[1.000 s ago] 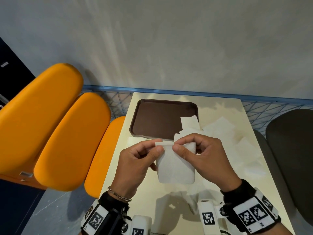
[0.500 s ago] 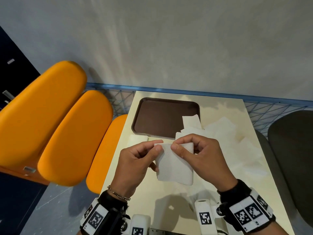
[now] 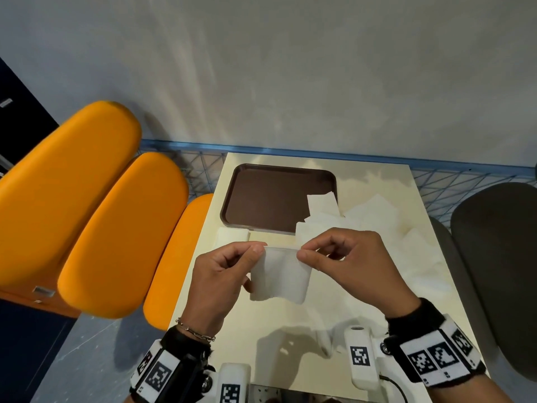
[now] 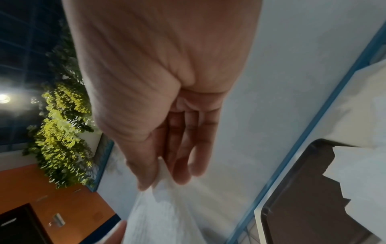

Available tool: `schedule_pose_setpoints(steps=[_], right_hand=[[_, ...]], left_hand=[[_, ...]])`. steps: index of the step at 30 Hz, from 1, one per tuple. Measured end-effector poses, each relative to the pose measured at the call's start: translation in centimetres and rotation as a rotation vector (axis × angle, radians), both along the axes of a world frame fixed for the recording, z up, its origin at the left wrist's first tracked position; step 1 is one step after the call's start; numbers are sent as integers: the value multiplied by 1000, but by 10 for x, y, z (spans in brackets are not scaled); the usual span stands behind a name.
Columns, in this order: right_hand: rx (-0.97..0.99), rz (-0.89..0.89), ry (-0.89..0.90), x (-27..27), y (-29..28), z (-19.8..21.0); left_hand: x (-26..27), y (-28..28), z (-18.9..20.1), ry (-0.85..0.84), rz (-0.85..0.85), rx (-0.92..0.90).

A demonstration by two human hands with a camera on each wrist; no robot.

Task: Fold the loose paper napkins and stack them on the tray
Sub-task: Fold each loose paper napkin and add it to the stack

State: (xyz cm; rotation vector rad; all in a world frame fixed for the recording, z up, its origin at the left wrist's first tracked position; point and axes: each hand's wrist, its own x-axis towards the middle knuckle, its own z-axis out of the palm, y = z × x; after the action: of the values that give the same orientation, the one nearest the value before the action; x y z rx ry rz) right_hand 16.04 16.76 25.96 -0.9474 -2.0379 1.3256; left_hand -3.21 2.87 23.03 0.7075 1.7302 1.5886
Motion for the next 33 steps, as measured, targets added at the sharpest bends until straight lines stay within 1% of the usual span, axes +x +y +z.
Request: schedule_pose_setpoints(steps=[6,11,16,18,20,22,25,29,33], right_hand=[[-173,-16,100,5,6,-1],[-338,60,87,-3,2,-13],[-427,-34,166,-9,3,-23],[-453,-39,172,-12,5,-25],[-506,8,150,-15,6,-28],[-517,69,66,-18,5,-33],[-486,63,-33,-22,6,-40],[-489,17,-56,-24,14,-50],[-532,71,-87,-24,19,-60]], left_hand=[[1,-1,-4,-23,7,-25],[1,-2,-8,-41,-19,-55],[-2,0,-14,-18,-25,-81],[-2,0,-17,3,-24,-88],[-2,1,-21,21,-27,-98],[-3,2,-24,20,-32,-104],[-6,5,-30,15,-23,-107],[-6,10,-41,2,-5,-127],[-7,15,-51,-35,2,-151]])
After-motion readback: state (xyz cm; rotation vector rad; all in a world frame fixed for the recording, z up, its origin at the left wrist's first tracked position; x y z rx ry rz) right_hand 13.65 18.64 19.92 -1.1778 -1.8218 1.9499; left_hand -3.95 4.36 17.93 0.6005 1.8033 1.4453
